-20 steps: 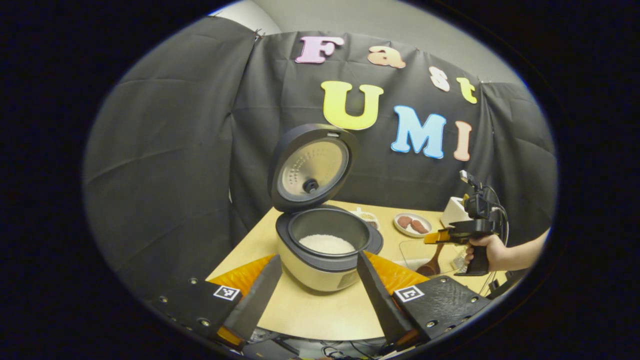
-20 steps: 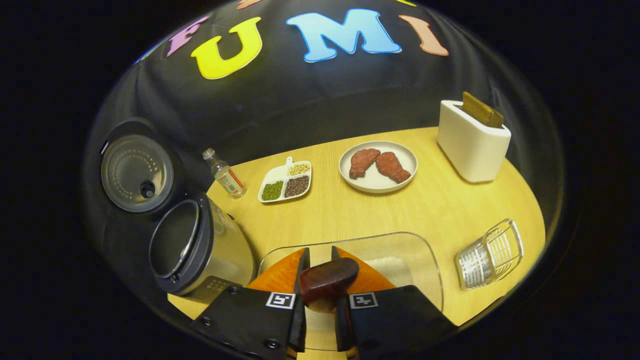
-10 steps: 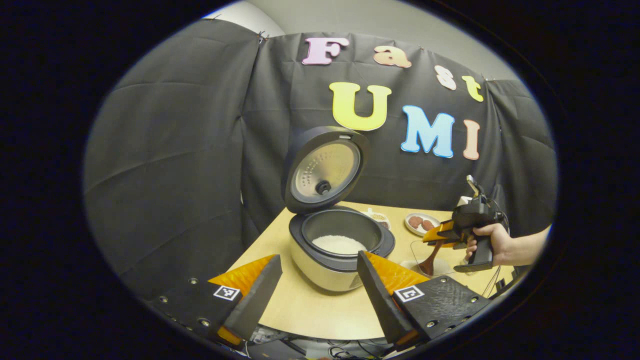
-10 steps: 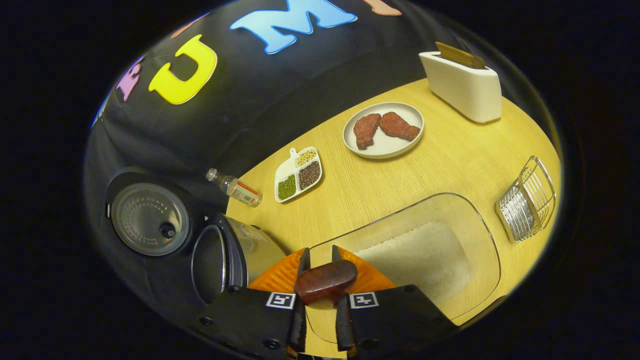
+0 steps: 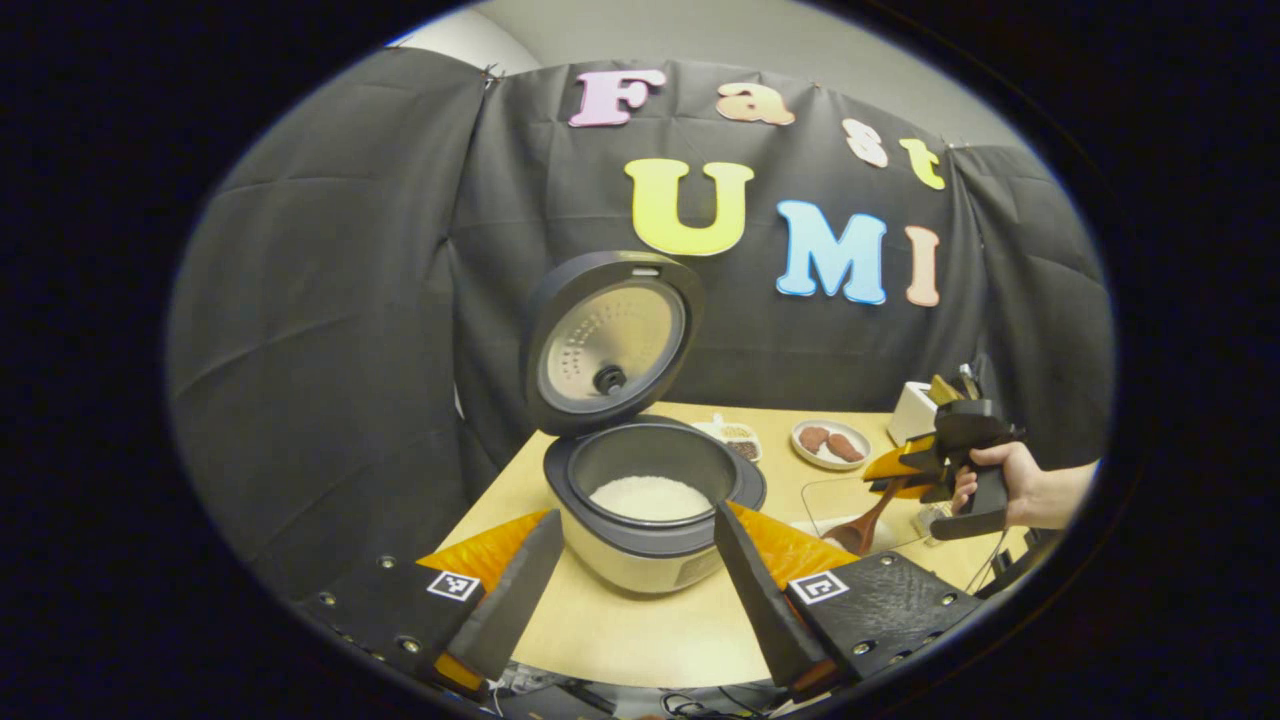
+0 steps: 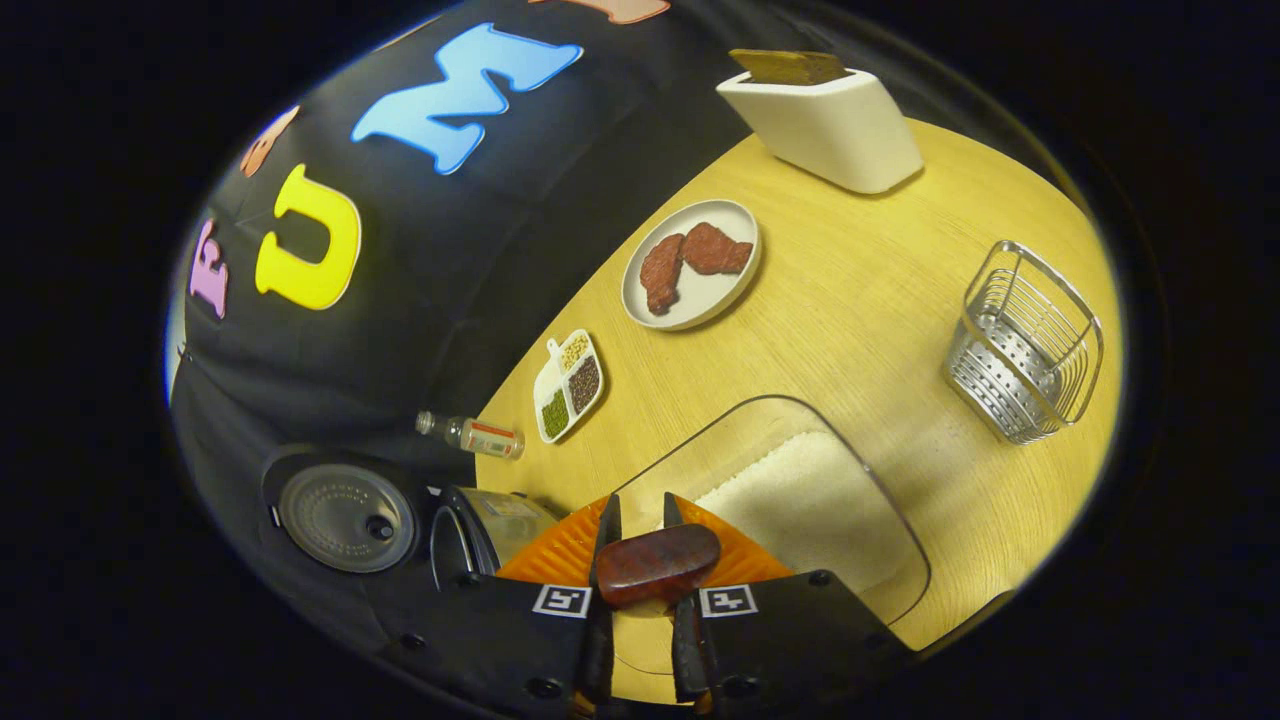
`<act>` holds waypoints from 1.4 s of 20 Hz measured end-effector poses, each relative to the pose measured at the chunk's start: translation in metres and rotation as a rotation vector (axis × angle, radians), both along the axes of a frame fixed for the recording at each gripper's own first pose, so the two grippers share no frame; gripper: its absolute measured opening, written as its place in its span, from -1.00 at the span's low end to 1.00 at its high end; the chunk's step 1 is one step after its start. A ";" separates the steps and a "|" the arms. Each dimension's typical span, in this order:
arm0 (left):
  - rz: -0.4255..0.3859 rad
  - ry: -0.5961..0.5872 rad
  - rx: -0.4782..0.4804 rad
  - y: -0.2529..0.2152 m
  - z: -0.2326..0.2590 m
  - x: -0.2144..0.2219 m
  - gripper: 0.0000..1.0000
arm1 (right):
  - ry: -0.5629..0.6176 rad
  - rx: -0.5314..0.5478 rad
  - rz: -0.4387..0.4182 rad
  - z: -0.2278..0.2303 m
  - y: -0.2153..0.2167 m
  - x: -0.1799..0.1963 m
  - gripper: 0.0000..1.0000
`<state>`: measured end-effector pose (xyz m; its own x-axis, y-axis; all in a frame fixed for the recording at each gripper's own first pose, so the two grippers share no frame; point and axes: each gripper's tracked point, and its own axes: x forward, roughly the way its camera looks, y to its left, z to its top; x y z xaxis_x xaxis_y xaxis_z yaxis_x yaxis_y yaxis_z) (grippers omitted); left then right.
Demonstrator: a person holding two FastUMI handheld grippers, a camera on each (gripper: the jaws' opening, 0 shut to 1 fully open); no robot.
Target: Close the left gripper, press the button to open the rice cooker; take a wooden spoon from the chopstick holder with the right hand, scoop a spoonful of rice and pour it into the rice cooker, then put the wooden spoon back into the chopstick holder.
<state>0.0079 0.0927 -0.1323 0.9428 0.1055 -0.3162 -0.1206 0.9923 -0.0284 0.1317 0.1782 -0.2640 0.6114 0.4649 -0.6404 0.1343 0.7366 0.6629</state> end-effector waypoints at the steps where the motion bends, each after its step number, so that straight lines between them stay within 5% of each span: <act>1: -0.011 0.000 0.006 -0.001 0.001 0.004 0.92 | -0.001 0.015 -0.026 0.002 -0.009 0.002 -0.50; 12: -0.024 0.002 -0.030 -0.001 -0.001 0.034 0.92 | 0.012 0.288 -0.285 0.047 -0.080 0.019 -0.50; 20: 0.024 0.007 -0.045 0.025 -0.010 0.020 0.92 | -0.026 0.438 -0.244 0.112 -0.050 0.029 -0.51; 27: 0.122 -0.019 -0.025 0.057 -0.009 -0.010 0.86 | -0.055 0.491 -0.106 0.169 0.032 0.040 -0.51; 28: 0.137 -0.018 -0.026 0.060 -0.011 -0.016 0.99 | -0.059 0.496 -0.078 0.174 0.047 0.041 -0.51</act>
